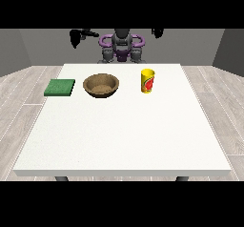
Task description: Pick the cup and pour the ball into the bowl, then pick the bowl and place it on the pad
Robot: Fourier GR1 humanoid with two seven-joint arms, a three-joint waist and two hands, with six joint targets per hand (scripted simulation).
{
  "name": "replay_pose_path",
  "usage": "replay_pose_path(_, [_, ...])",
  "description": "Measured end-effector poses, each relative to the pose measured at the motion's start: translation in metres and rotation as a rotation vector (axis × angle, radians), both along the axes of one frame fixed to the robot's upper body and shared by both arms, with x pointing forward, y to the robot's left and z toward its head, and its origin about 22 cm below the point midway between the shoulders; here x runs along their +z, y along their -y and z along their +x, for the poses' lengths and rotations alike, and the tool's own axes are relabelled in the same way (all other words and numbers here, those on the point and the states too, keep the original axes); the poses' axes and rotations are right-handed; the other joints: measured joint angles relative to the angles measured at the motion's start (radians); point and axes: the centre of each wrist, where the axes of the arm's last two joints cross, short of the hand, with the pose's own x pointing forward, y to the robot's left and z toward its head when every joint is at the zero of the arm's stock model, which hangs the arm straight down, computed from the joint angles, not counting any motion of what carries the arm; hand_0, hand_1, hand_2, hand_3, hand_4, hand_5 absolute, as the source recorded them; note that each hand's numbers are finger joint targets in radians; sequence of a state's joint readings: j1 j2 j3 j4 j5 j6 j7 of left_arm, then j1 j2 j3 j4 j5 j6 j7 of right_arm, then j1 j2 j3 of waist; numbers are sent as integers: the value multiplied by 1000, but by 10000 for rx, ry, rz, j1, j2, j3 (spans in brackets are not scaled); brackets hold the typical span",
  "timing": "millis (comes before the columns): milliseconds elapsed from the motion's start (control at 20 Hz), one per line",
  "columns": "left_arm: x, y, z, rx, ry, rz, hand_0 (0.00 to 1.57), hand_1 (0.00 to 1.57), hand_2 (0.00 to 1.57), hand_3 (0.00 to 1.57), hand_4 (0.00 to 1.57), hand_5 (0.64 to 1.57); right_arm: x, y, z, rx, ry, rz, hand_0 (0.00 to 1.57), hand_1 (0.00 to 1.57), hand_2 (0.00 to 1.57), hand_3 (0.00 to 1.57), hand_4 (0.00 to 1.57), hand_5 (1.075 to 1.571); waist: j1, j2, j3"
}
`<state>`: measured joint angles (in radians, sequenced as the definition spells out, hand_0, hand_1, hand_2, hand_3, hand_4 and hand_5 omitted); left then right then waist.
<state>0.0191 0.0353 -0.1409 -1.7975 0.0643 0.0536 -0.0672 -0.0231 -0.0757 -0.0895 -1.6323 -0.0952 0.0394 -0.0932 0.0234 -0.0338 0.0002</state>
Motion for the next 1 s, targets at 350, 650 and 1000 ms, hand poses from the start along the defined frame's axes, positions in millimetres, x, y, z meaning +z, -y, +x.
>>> replay_pose_path(350, [11,-25,44,499,1338,856,0,0,0,0,0,1255,13,6,32,450,1302,-80,0,0,0,0,0,1560,-301,1898,-1])
replay_pose_path(650, [0,-47,74,939,1362,1251,0,0,0,0,0,1245,8,20,46,574,1541,-284,0,0,0,0,0,1561,-588,2306,-2])
replay_pose_path(1000, [-32,-48,96,1405,1503,1407,0,0,0,0,0,1233,12,32,61,749,1735,-265,0,0,0,0,0,1563,-923,2491,-4])
